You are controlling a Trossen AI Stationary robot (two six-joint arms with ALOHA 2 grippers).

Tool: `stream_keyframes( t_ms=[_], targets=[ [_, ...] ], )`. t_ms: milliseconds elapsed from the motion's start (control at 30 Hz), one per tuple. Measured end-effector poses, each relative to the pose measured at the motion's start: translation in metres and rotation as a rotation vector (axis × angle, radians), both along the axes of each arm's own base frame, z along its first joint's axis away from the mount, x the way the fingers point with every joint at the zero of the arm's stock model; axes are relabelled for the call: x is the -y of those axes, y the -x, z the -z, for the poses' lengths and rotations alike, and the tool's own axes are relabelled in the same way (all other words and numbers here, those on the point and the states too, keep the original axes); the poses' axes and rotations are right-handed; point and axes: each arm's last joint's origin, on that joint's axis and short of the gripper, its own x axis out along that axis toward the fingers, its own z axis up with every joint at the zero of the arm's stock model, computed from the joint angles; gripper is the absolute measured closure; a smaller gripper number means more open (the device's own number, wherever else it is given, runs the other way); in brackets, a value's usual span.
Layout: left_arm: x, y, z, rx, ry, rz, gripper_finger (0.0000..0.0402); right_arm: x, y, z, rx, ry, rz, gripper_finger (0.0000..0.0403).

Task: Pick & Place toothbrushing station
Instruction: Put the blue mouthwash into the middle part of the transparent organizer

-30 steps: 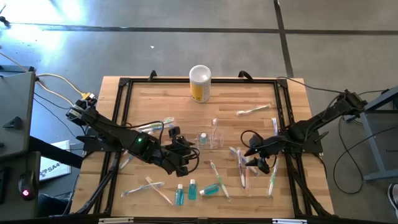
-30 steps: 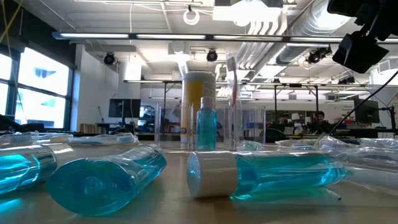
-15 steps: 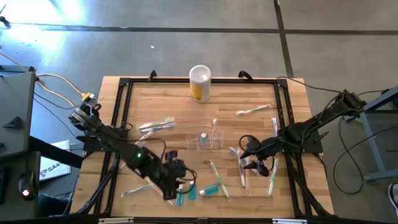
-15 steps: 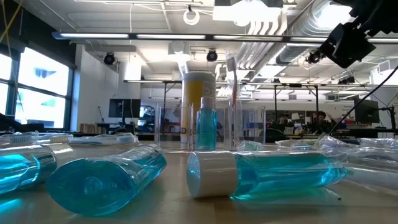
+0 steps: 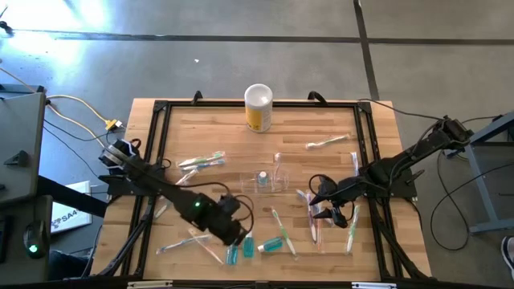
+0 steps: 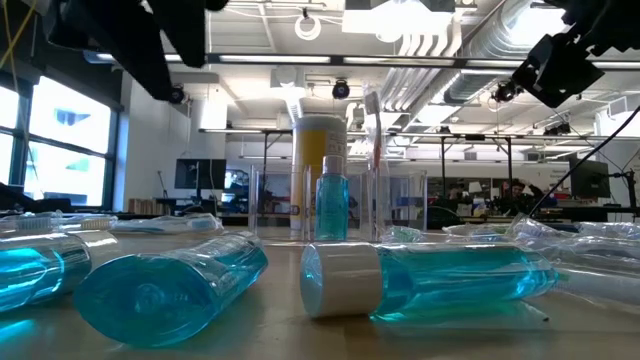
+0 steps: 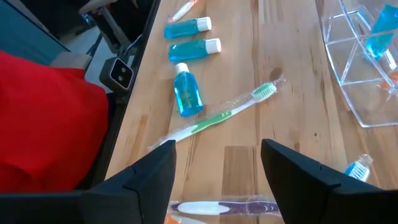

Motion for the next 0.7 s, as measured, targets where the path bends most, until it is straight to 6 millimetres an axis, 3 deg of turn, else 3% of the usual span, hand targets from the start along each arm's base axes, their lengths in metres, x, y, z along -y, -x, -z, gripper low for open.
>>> stream_keyframes(
  t_ms=[200, 500, 700],
  targets=[
    [0.002, -0.005, 0.006, -0.058, 0.158, -0.075, 0.0224, 0.000, 0.000, 0.000, -0.007, -0.003, -0.014, 0.0176],
    [0.008, -0.012, 0.001, 0.057, 0.129, 0.012, 0.0224, 0.000, 0.001, 0.001, 0.005, 0.031, -0.047, 0.0176],
    [0.004, -0.011, 0.001, 0.078, 0.062, -0.056, 0.0224, -0.001, 0.001, 0.001, 0.001, 0.021, -0.063, 0.0176]
  ],
)
